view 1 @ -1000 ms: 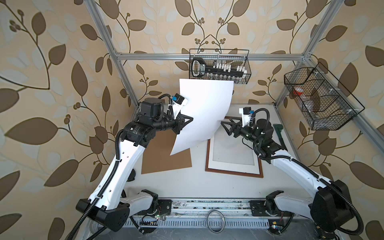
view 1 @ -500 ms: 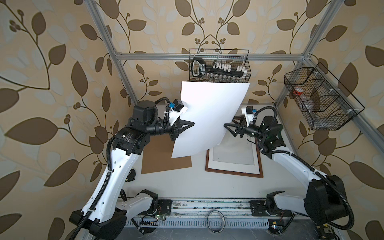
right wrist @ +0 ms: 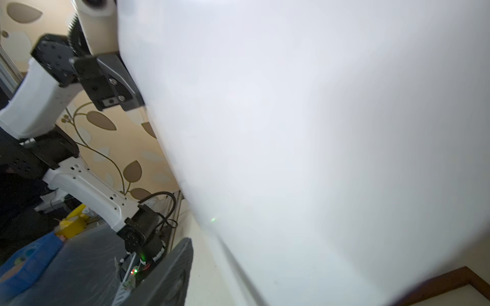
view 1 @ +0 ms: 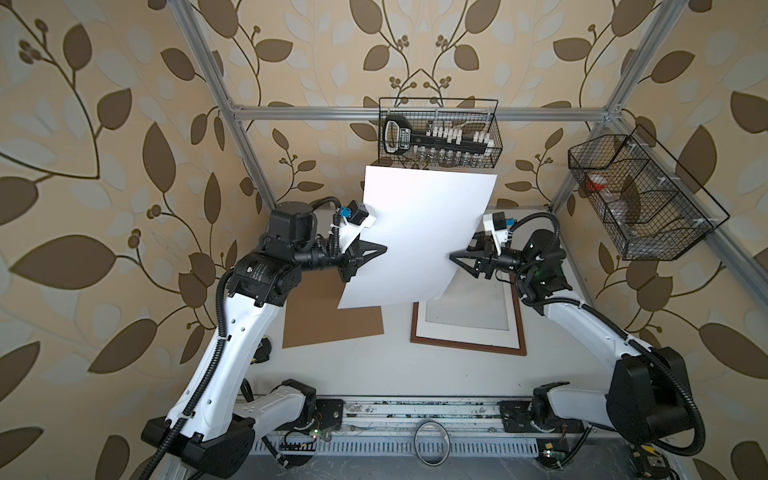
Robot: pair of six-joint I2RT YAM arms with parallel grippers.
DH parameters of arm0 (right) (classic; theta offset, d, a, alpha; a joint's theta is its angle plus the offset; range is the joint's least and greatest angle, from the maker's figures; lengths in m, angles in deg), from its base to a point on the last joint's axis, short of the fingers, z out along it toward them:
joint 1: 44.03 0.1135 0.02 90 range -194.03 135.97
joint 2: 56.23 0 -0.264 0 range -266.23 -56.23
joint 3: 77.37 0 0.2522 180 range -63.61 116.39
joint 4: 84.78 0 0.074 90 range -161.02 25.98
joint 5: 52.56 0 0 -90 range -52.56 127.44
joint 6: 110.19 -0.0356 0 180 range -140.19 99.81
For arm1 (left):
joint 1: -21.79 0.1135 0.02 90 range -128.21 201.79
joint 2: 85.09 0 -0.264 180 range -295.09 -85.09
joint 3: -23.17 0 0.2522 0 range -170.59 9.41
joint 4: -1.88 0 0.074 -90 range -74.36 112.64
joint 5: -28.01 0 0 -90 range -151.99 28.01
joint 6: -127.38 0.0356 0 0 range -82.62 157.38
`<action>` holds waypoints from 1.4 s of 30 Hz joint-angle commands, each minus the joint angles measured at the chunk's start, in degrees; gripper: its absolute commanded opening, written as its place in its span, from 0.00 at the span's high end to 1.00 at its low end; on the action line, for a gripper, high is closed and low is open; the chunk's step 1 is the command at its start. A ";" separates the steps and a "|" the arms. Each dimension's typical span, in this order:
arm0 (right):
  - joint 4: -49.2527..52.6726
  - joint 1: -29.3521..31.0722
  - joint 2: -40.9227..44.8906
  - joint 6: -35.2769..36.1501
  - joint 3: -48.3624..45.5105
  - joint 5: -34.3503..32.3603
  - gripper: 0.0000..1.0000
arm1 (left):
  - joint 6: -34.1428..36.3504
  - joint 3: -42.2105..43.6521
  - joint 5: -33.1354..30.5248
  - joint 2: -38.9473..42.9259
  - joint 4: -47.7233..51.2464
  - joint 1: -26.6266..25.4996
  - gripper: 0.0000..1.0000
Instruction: Put the photo into the frame
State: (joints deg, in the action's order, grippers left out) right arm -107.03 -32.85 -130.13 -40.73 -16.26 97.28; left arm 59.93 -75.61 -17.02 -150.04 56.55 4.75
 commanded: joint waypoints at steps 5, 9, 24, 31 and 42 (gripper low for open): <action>-23.97 -0.33 0.44 -20.26 -5.60 -2.08 0.58 | -3.65 2.91 -4.15 -2.19 -9.21 1.92 1.00; -26.93 -0.31 0.14 -24.10 -6.87 -4.36 0.71 | -6.69 5.15 -4.39 -2.68 -13.01 2.39 1.00; -9.87 0.27 6.21 -17.04 -5.71 -10.13 0.97 | -13.70 3.22 5.21 -10.69 -15.19 6.74 0.83; -1.28 0.47 8.35 -17.00 -1.65 -12.41 1.00 | -15.57 3.11 12.04 -14.15 -16.17 10.56 0.59; 57.47 4.56 7.70 -0.92 24.49 -39.87 1.00 | -30.56 2.09 7.07 -21.43 -24.73 15.90 0.28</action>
State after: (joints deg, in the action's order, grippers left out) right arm -73.24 -28.96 -121.44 -47.72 0.59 72.14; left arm 34.20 -71.41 -7.78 -170.02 34.67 20.75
